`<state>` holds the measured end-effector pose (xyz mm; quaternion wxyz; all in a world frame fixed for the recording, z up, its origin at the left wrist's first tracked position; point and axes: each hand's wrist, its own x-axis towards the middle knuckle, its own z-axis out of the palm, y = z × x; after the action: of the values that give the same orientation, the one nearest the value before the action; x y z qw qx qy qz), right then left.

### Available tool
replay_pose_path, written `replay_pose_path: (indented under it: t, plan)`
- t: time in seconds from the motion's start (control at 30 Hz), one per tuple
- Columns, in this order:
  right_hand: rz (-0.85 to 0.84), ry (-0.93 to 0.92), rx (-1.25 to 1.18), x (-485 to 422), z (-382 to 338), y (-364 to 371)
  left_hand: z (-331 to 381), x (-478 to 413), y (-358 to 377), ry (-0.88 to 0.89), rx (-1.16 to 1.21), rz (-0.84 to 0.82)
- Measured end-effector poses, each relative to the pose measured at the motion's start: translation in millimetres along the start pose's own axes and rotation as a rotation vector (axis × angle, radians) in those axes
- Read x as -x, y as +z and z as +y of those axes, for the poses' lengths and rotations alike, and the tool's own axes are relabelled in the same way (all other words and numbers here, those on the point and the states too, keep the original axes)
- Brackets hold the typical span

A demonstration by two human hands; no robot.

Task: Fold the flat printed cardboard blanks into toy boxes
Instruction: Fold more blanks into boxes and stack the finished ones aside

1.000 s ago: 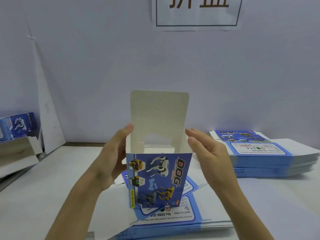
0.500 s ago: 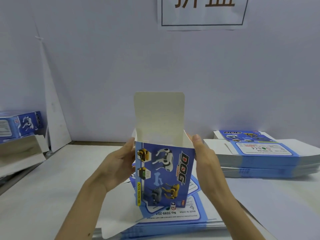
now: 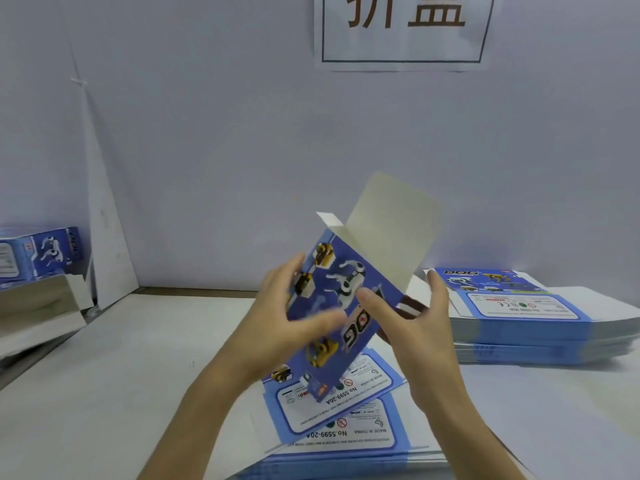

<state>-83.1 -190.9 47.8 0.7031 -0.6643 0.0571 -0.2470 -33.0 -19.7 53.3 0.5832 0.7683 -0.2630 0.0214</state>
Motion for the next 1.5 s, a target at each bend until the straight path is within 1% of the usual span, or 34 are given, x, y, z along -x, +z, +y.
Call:
replay_pose_path:
  t: [0.03, 0.1, 0.13, 0.17, 0.23, 0.3, 0.33, 0.4, 0.47, 0.53, 0.6, 0.7, 0.73, 0.8, 0.87, 0.93, 0.97, 1.03, 1.07, 1.1, 1.13, 1.2, 1.23, 1.27, 1.3, 1.37, 1.4, 1.47, 1.5]
  plan:
    - [-0.024, -0.017, 0.019, 0.4, -1.5, 1.0, -1.3, 2.2, 6.5, 0.0, -0.126, -0.036]
    - [-0.098, -0.058, 0.061, 2.0, -5.6, 2.1, -6.4, 4.3, 19.2, -0.013, -0.41, 0.021]
    - [-0.133, -0.076, 0.094, 2.6, -7.4, 1.8, -8.8, 3.7, 22.4, -0.001, -0.493, 0.071]
    - [-0.164, -0.092, 0.144, 2.8, -9.7, 0.8, -10.6, 2.6, 22.2, 0.014, -0.519, 0.113]
    - [-0.202, -0.127, 0.233, 0.9, -14.8, -4.4, -15.0, -0.4, 15.3, 0.016, -0.456, 0.146]
    - [-0.212, -0.141, 0.258, -3.1, -20.3, -13.8, -19.0, -1.1, 7.6, 0.003, -0.373, 0.111]
    - [-0.222, -0.155, 0.252, -5.1, -22.9, -19.2, -21.0, -0.5, 5.5, 0.01, -0.342, 0.077]
    - [-0.304, -0.186, 0.196, -7.2, -26.6, -28.3, -23.4, 1.4, 5.7, 0.043, -0.292, -0.006]
    - [-0.368, -0.159, 0.091, -7.1, -28.4, -31.9, -26.2, 1.5, 11.1, 0.07, -0.239, -0.086]
    - [-0.328, -0.128, 0.034, -7.4, -28.5, -30.8, -26.2, 2.2, 15.8, 0.066, -0.161, -0.106]
    - [-0.216, -0.139, 0.048, -7.8, -28.6, -28.2, -23.0, 3.1, 17.2, 0.097, -0.139, -0.056]
    - [-0.029, -0.22, 0.032, -11.3, -31.6, -33.0, -19.6, 3.6, 15.4, 0.271, -0.24, 0.017]
    - [0.007, -0.239, -0.003, -13.0, -32.5, -36.2, -17.8, 3.9, 15.3, 0.334, -0.277, 0.03]
    - [0.061, -0.213, -0.118, -16.3, -32.6, -41.6, -14.4, 3.9, 16.3, 0.448, -0.31, 0.056]
    - [0.098, -0.072, -0.312, -19.8, -30.1, -46.3, -13.2, 3.6, 17.5, 0.54, -0.326, 0.079]
    - [0.064, 0.163, -0.52, -24.3, -25.6, -51.7, -10.5, 4.5, 17.4, 0.582, -0.33, 0.082]
    - [0.021, 0.311, -0.599, -26.1, -24.9, -53.4, -9.2, 4.7, 17.6, 0.603, -0.345, 0.091]
    - [-0.137, 0.61, -0.663, -24.8, -24.6, -51.9, -8.5, 3.7, 20.2, 0.644, -0.377, 0.13]
    - [-0.219, 0.714, -0.653, -21.8, -23.9, -47.4, -7.5, 3.1, 22.2, 0.652, -0.379, 0.145]
    - [-0.288, 0.773, -0.629, -18.4, -22.9, -42.2, -5.9, 3.0, 23.8, 0.658, -0.378, 0.154]
    - [-0.339, 0.783, -0.601, -15.9, -19.5, -38.6, -4.6, 2.8, 24.6, 0.668, -0.382, 0.153]
    - [-0.397, 0.75, -0.528, -13.4, -17.3, -32.8, -3.3, 3.0, 21.6, 0.676, -0.395, 0.136]
    - [-0.377, 0.709, -0.499, -13.5, -19.2, -30.6, -3.0, 3.9, 17.9, 0.671, -0.398, 0.126]
    - [-0.298, 0.627, -0.474, -15.7, -18.7, -31.0, -2.5, 5.1, 13.7, 0.658, -0.397, 0.116]
    - [-0.185, 0.524, -0.455, -17.2, -19.1, -32.5, -1.3, 6.9, 10.1, 0.636, -0.398, 0.104]
    - [0.073, 0.246, -0.387, -20.0, -20.1, -39.1, 2.3, 10.4, 6.6, 0.577, -0.41, 0.075]
    - [0.151, 0.088, -0.33, -20.7, -20.8, -43.8, 3.7, 11.7, 6.8, 0.546, -0.413, 0.058]
    - [0.214, -0.162, -0.214, -19.8, -24.1, -49.6, 4.5, 14.0, 8.8, 0.496, -0.405, 0.016]
    - [0.24, -0.249, -0.155, -18.6, -24.7, -50.2, 4.7, 14.7, 10.3, 0.479, -0.404, 0.001]
